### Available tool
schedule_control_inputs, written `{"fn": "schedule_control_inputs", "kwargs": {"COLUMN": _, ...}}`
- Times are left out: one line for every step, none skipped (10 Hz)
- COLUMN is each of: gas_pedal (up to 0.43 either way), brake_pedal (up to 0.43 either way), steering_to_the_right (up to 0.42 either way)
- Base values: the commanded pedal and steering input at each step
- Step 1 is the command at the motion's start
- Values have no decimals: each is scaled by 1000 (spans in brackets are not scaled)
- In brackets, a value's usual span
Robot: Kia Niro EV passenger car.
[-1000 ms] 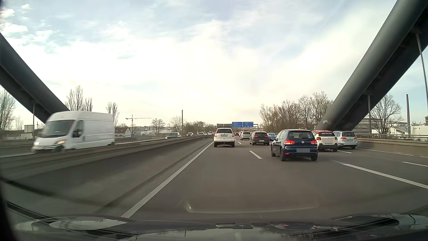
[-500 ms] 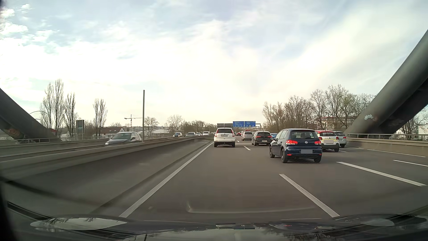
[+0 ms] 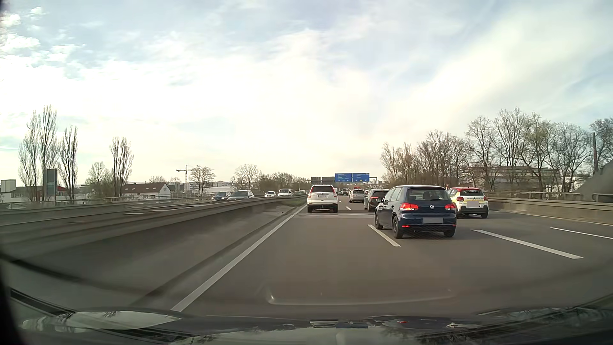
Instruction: Follow the waypoints while adhering to traffic rules and regulations
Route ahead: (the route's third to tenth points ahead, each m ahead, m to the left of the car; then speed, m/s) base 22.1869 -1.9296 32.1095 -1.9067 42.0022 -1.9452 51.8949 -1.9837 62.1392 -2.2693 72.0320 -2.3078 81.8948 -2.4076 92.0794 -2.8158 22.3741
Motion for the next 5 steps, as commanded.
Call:
{"fn": "schedule_control_inputs", "kwargs": {"gas_pedal": 0, "brake_pedal": 0, "steering_to_the_right": -2}}
{"fn": "schedule_control_inputs", "kwargs": {"gas_pedal": 0, "brake_pedal": 0, "steering_to_the_right": -2}}
{"fn": "schedule_control_inputs", "kwargs": {"gas_pedal": 0, "brake_pedal": 12, "steering_to_the_right": -2}}
{"fn": "schedule_control_inputs", "kwargs": {"gas_pedal": 0, "brake_pedal": 18, "steering_to_the_right": -2}}
{"fn": "schedule_control_inputs", "kwargs": {"gas_pedal": 0, "brake_pedal": 85, "steering_to_the_right": -2}}
